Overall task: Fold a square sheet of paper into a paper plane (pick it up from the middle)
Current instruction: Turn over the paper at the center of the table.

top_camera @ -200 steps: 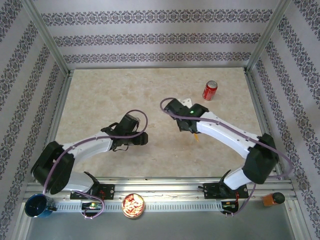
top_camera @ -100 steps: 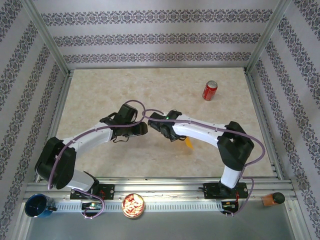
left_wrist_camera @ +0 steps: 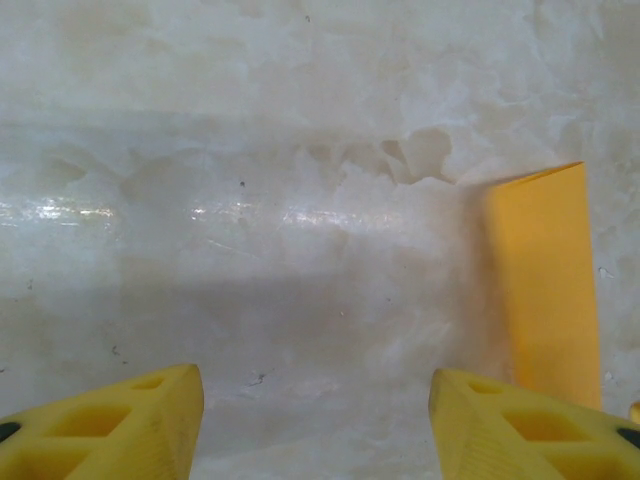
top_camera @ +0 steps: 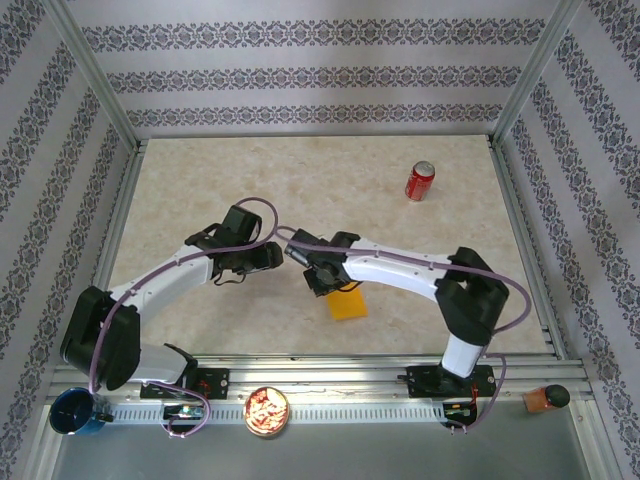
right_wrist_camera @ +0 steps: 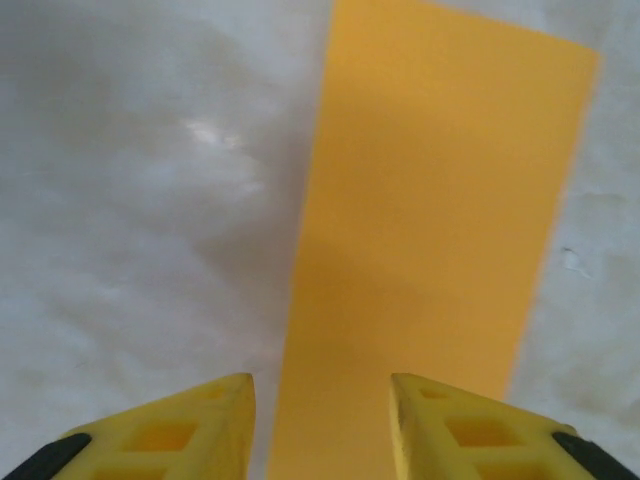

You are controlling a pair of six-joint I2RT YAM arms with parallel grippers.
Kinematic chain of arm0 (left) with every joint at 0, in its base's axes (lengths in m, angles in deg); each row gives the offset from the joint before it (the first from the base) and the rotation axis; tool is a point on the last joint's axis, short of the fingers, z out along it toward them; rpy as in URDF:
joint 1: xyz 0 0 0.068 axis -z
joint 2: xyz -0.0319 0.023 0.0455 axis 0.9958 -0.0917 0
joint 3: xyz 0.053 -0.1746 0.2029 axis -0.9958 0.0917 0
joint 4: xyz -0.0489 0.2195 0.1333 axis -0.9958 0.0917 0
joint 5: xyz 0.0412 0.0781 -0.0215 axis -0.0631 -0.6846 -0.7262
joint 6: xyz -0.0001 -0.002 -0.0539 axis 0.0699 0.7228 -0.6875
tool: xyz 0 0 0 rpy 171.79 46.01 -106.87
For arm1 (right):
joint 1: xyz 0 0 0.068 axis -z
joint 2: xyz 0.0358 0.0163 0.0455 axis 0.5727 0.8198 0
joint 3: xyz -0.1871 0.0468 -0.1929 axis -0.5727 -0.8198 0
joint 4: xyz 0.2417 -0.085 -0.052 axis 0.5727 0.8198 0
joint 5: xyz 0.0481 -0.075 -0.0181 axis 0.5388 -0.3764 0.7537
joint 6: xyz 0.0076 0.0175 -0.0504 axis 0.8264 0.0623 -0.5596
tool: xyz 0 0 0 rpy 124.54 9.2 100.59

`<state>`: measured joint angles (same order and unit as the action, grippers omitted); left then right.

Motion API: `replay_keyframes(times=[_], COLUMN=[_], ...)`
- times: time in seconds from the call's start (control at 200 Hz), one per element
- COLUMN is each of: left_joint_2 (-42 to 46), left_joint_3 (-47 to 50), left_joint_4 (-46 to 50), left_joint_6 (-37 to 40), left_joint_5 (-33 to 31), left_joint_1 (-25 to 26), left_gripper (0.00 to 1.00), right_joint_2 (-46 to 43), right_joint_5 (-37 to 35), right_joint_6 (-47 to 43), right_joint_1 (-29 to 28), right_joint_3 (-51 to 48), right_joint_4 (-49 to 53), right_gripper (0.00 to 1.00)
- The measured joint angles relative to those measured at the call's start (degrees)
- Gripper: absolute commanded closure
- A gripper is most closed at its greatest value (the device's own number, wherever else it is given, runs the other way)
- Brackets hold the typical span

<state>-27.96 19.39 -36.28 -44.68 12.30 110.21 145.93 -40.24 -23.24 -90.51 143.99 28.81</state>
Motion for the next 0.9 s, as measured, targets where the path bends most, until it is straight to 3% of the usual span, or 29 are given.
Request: replay_keyframes(times=[0.19,0.345,0.495,0.899], left_joint_2=[1.95,4.94,5.75,6.62], left_joint_3=[0.63,3.5,6.73,8.41], left_joint_4=[-0.2,-3.1,-6.58,-9.29], left_joint_6=[0.07,-1.11,-3.56,-11.08], left_joint_5=[3.08,7.41,11.1,12.98], left_joint_1=[0.0,0.0,0.0,0.0], left_gripper=[0.38,0.38,0.38,0.38], right_joint_2=[-11.47,-18.32,-16.81,-7.02], right_joint_5=[8.44,18.58,26.14,35.06], right_joint_6=[0.96,6.75,9.97,9.05], right_joint_1=[4.17,15.17,23.02,24.0], right_joint_3=[-8.61,-21.38,-28.02,-28.24], right_joint_4=[-8.5,-19.96,-25.53,-33.48], right_gripper=[0.55,0.65,0.72,0.77])
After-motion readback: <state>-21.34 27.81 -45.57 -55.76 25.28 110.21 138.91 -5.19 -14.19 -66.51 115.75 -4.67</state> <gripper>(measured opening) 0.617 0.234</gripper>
